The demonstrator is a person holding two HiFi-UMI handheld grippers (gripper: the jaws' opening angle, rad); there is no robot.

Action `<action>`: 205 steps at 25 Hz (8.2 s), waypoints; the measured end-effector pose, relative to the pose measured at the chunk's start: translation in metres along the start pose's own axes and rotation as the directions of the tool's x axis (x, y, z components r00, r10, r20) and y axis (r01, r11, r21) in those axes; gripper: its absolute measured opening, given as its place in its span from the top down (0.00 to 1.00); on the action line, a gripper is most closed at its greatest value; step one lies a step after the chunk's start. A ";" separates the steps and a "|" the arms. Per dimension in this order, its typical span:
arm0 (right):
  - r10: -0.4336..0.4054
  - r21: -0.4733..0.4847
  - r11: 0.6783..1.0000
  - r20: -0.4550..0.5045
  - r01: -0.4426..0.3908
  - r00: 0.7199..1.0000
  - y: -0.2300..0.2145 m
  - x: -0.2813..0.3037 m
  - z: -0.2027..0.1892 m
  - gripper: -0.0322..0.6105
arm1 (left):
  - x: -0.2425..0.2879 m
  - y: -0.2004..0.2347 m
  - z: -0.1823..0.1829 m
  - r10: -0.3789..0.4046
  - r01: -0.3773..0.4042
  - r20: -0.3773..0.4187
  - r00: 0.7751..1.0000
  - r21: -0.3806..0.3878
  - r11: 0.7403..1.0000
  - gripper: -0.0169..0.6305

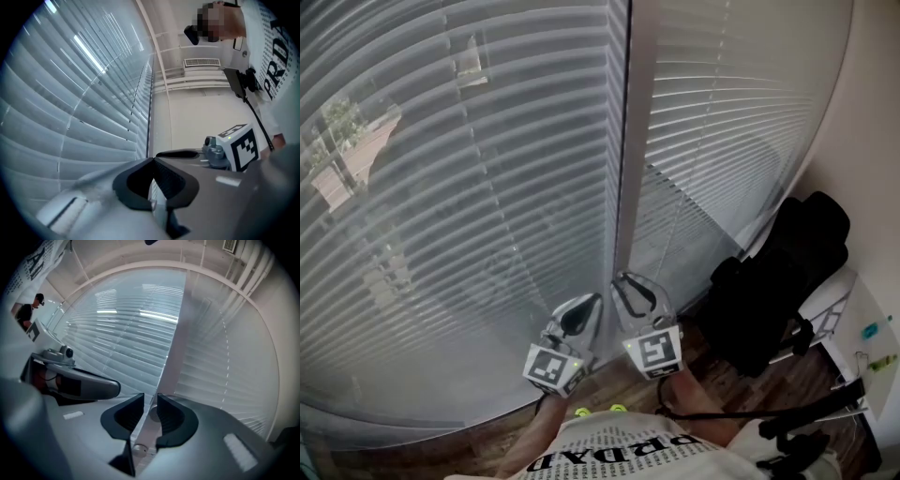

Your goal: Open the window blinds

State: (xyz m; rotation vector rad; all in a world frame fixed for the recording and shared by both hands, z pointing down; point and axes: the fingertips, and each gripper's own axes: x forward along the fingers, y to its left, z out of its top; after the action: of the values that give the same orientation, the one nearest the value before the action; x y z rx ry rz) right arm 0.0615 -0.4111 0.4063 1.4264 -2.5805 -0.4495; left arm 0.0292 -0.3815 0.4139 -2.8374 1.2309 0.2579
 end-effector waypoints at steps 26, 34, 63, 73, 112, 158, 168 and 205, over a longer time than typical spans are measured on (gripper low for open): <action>-0.005 -0.104 0.995 -0.085 -0.004 0.996 -0.008 0.012 -0.027 0.74 | 0.020 -0.006 0.001 0.033 -0.033 0.001 0.999 0.025 0.999 0.99; -0.007 -0.035 0.999 -0.075 0.004 0.997 -0.010 0.011 -0.028 0.74 | 0.017 -0.003 -0.003 0.036 -0.035 -0.019 0.999 0.057 0.998 0.99; -0.011 0.610 0.792 0.018 -0.002 1.000 -0.018 0.011 -0.034 0.74 | 0.011 0.003 -0.001 0.038 -0.038 -0.015 0.999 0.031 0.999 0.99; -0.017 0.148 0.989 -0.011 0.019 1.000 -0.019 0.005 -0.018 0.69 | 0.007 0.006 -0.001 0.050 -0.048 -0.033 0.998 0.042 0.998 0.99; -0.020 0.530 0.848 0.017 0.008 1.000 -0.021 0.013 -0.033 0.74 | 0.009 0.002 0.004 0.031 -0.031 0.002 1.000 -0.001 1.000 0.99; -0.010 0.539 0.842 0.021 -0.003 1.000 -0.022 0.012 -0.033 0.74 | 0.010 0.004 0.003 0.027 -0.027 0.003 1.000 0.007 1.000 0.99; 0.006 0.056 0.998 -0.052 -0.003 0.999 -0.016 0.007 -0.019 0.71 | 0.008 0.004 0.009 0.034 -0.033 0.017 0.999 -0.011 0.999 0.99; -0.009 0.431 0.902 0.010 0.004 1.000 -0.022 0.011 -0.028 0.74 | 0.010 0.000 0.007 0.019 -0.019 0.011 1.000 -0.024 1.000 0.99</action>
State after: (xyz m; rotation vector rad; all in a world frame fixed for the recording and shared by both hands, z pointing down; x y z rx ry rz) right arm 0.0806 -0.4366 0.4251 1.5547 -2.8034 0.1323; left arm 0.0351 -0.3876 0.4058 -2.8418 1.2618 0.2908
